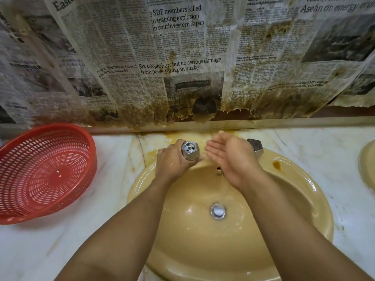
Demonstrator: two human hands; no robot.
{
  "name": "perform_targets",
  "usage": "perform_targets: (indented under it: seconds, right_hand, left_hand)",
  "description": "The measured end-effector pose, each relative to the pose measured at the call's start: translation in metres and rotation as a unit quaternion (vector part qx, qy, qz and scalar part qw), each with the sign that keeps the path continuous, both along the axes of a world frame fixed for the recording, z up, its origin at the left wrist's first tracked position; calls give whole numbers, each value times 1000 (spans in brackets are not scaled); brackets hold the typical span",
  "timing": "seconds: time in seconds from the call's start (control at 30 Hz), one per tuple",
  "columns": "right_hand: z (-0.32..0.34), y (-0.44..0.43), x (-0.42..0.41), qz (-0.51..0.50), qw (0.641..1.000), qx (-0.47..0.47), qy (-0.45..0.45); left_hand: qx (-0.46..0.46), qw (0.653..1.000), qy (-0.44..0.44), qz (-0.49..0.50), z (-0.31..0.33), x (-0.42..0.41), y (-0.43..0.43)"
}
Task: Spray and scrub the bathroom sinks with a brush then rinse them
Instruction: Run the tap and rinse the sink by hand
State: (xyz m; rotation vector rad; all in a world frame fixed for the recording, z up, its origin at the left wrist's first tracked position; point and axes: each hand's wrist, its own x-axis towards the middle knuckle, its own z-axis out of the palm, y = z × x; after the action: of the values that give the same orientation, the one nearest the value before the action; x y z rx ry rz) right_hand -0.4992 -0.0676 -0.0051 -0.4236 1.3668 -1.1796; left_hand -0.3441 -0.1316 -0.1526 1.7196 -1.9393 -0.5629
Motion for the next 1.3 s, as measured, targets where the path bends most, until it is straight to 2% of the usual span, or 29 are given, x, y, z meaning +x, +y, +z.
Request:
perform_targets:
  seconds: [0.13,0.2,0.3,0.4,0.47,0.53,0.57,0.63,0.73,0.8,0.9,1.0,1.07,1.13,1.23,1.3]
  right_hand:
    - [-24,33,-32,-191,982,4,8]
    - [-41,47,-43,-226,973,41,-15]
    - [-63,58,-46,-193,969,101,-113]
    - [-69,60,-41,-168,955,118,-212]
    - [-67,60,-39,-167,942,115,-266]
    - [-65,62,-40,-172,928,115,-311]
    - [-64,63,-42,-171,925,120,-317]
    - [-62,65,-47,-170,932,134,-291]
    - [-49,67,-55,-164,961,141,-172]
    - [-33,64,-55,-144,978,111,-103]
    - [-4,47,-39,-61,992,49,-96]
    - [16,20,-13,27,994,0,-109]
    - [22,8,0,49,992,-16,-112]
    - [23,3,2,40,994,-24,-103]
    - [16,11,-6,8,995,-40,-89]
    - [8,20,-14,-61,996,-35,-57]
  left_hand:
    - [30,999,-8,18,0,-2,-1]
    - [41,999,-8,26,2,-3,2]
    - [33,999,-6,29,3,-2,6]
    - [37,999,-10,23,3,0,9]
    - [38,998,-58,10,1,4,14]
    - [38,987,-155,-19,-3,12,28]
    - [38,980,-193,-34,-7,18,36]
    - [40,978,-197,-48,-11,34,49]
    - [65,989,-125,-48,-8,48,55]
    - [86,995,-37,-25,2,42,52]
    - [104,984,142,-24,16,13,39]
    - [98,966,238,-5,18,-17,21]
    - [85,952,293,24,17,-28,14]
    - [97,940,325,31,16,-26,10]
    - [198,901,387,11,24,-16,3]
    - [239,888,393,11,29,-10,-2]
